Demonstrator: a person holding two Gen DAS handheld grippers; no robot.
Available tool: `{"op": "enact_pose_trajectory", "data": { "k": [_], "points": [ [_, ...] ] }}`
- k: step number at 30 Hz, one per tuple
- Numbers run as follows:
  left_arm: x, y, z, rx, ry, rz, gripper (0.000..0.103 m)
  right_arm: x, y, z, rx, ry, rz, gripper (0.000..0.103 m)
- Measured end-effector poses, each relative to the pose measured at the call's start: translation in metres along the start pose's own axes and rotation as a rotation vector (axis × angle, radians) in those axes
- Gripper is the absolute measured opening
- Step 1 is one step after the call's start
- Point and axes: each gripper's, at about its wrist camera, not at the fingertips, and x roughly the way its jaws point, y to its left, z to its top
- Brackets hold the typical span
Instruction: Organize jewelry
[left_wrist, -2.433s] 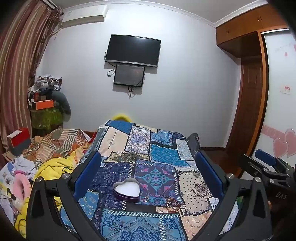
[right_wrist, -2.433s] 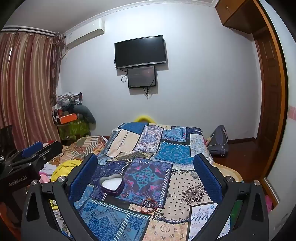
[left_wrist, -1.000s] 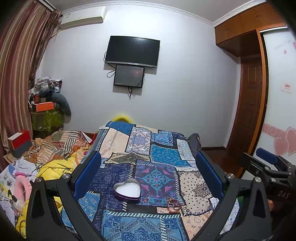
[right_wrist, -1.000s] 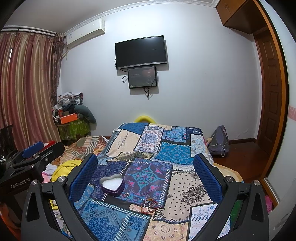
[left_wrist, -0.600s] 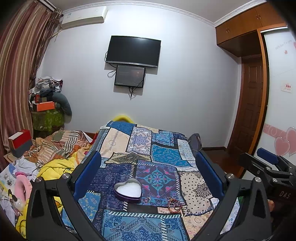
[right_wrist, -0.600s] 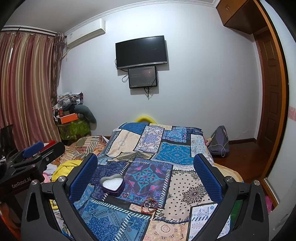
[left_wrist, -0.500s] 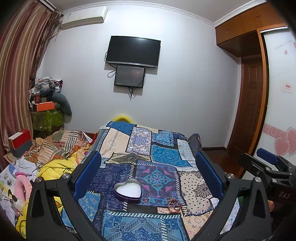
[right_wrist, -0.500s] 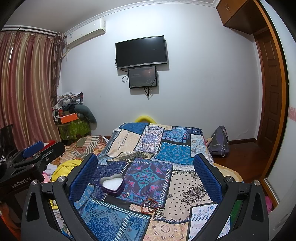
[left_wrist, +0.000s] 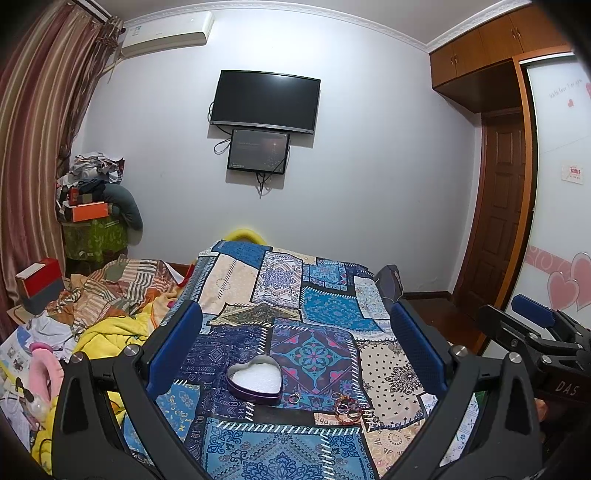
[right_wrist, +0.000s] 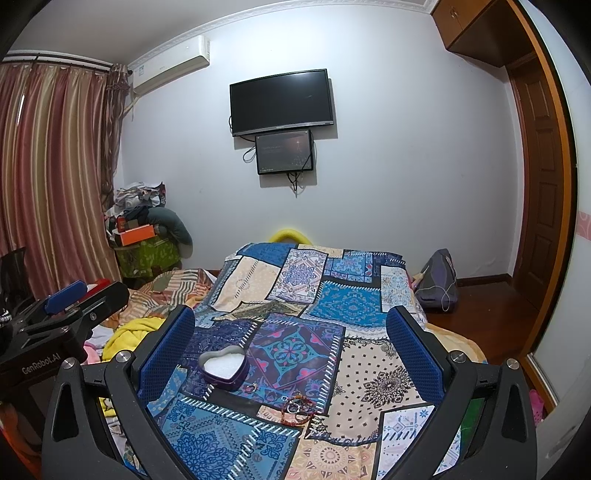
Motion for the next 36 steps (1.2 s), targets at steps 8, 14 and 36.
{"op": "enact_pose_trajectory", "data": {
  "k": [8, 14, 36],
  "points": [
    [0.006, 0.000, -0.002, 0.003, 0.011, 0.006, 0.102, 0.009, -0.002, -0.005, 0.000, 0.020, -0.001, 0.103],
    [0.024, 0.002, -0.007, 0.003, 0.050, 0.013, 0.102, 0.030, -0.008, -0.012, -0.005, 0.068, -0.022, 0.103],
    [0.159, 0.023, -0.115, -0.030, 0.524, -0.002, 0.095, 0.134, -0.056, -0.100, -0.014, 0.460, -0.031, 0.082]
  ]
}}
